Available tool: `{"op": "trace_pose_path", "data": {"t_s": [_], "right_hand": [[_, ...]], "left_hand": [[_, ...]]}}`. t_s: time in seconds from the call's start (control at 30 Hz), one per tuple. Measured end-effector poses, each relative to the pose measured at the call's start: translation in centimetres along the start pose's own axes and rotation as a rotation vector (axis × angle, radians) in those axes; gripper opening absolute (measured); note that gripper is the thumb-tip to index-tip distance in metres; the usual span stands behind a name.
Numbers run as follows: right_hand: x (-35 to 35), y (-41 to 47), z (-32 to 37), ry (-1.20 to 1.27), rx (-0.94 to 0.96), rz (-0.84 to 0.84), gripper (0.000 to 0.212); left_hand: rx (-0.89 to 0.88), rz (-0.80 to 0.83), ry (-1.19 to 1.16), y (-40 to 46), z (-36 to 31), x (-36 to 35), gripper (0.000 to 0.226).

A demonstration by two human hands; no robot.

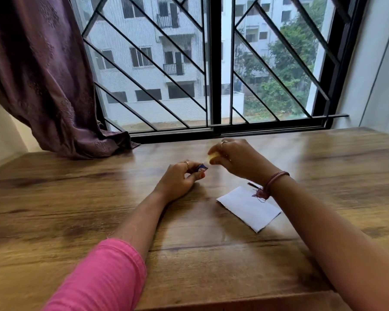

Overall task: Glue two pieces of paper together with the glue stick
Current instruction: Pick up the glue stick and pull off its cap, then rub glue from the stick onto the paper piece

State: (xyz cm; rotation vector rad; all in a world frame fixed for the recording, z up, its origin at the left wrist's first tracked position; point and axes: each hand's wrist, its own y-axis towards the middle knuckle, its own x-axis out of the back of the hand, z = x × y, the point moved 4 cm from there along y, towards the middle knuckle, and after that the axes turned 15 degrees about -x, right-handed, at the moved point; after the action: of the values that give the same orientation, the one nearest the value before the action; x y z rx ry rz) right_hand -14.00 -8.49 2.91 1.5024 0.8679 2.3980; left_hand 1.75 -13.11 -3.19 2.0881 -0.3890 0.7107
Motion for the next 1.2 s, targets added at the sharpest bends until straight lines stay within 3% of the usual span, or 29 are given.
{"op": "trace_pose_path", "data": {"t_s": [0.2, 0.37, 0.53, 0.9, 1.0, 1.2], "right_hand": [[2.4, 0.0, -2.4, 0.19, -0.109, -0.121, 0.022], [0.0, -0.5, -1.9, 0.138, -0.13, -0.016, 0.027], [-2.7, -0.3, -0.3, 0.081, -0.164, 0.102, 0.029], [-5.2, -1.0, -0.3, 0.052, -0.225, 0.278, 0.035], [-3.7, -0.7, -0.6, 0.12, -0.261, 0.209, 0.042], [0.4, -1.4, -0.8, 0.287, -0.356, 0.001, 0.03]], "left_hand": [[0.134, -0.208, -0.105, -0.3, 1.2, 1.6, 0.028], [0.308, -0.524, -0.32, -0.7, 2.9, 3.0, 0.025], [0.388, -0.678, -0.467, -1.0, 3.5, 4.0, 0.013], [0.371, -0.647, -0.557, -0.9, 2.7, 3.9, 0.023], [0.365, -0.646, -0.602, -0.8, 2.0, 3.8, 0.023], [0.317, -0.605, -0.779, -0.2, -0.4, 3.2, 0.015]]}}
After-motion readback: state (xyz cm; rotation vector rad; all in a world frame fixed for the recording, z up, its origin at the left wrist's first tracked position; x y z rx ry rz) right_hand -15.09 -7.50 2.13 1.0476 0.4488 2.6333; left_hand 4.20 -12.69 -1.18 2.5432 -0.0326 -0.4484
